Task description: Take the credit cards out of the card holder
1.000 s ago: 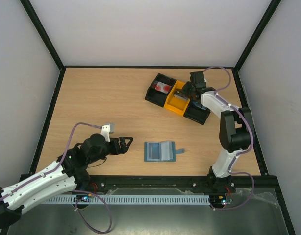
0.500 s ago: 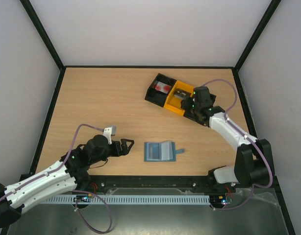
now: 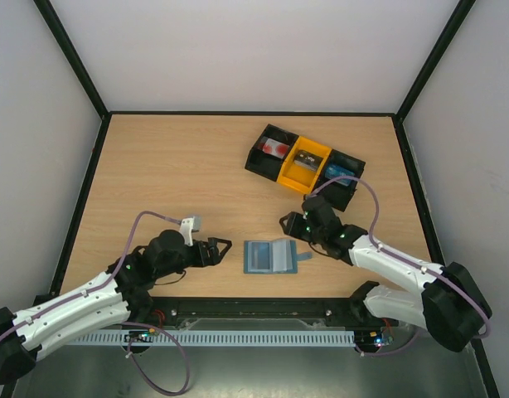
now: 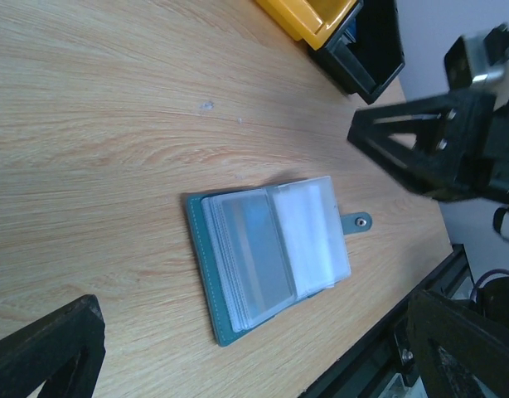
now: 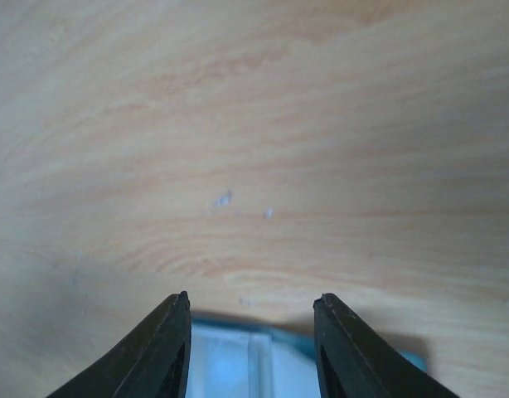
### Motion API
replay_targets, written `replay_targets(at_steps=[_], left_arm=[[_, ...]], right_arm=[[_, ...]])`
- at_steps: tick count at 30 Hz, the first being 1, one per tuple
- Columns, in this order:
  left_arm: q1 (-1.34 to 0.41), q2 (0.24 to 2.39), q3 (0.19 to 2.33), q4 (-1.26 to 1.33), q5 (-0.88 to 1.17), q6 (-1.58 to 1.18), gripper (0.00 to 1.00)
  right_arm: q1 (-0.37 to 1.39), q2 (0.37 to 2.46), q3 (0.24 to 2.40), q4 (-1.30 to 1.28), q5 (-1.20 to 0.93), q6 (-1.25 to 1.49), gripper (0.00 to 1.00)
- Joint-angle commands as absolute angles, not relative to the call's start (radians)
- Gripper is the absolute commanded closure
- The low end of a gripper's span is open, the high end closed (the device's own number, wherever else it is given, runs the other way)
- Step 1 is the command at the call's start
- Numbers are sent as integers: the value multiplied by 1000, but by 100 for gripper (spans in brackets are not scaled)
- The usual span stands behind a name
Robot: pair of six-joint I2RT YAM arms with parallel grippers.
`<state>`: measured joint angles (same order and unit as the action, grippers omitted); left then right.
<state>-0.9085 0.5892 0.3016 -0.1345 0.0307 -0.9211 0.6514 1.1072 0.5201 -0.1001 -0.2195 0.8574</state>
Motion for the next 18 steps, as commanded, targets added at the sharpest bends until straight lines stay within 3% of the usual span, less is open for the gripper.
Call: replay_targets(at_steps=[1, 11, 18], left_arm=[[-905, 589, 297, -102, 37, -911, 0], [-905, 580, 313, -163, 2, -896, 0], [-904, 582, 308, -178, -3, -900, 0]], right_arm=[[757, 1097, 459, -14, -163, 944, 59], [937, 1154, 339, 132, -132, 1011, 62], [1034, 1310, 340, 248, -124, 1031, 64]])
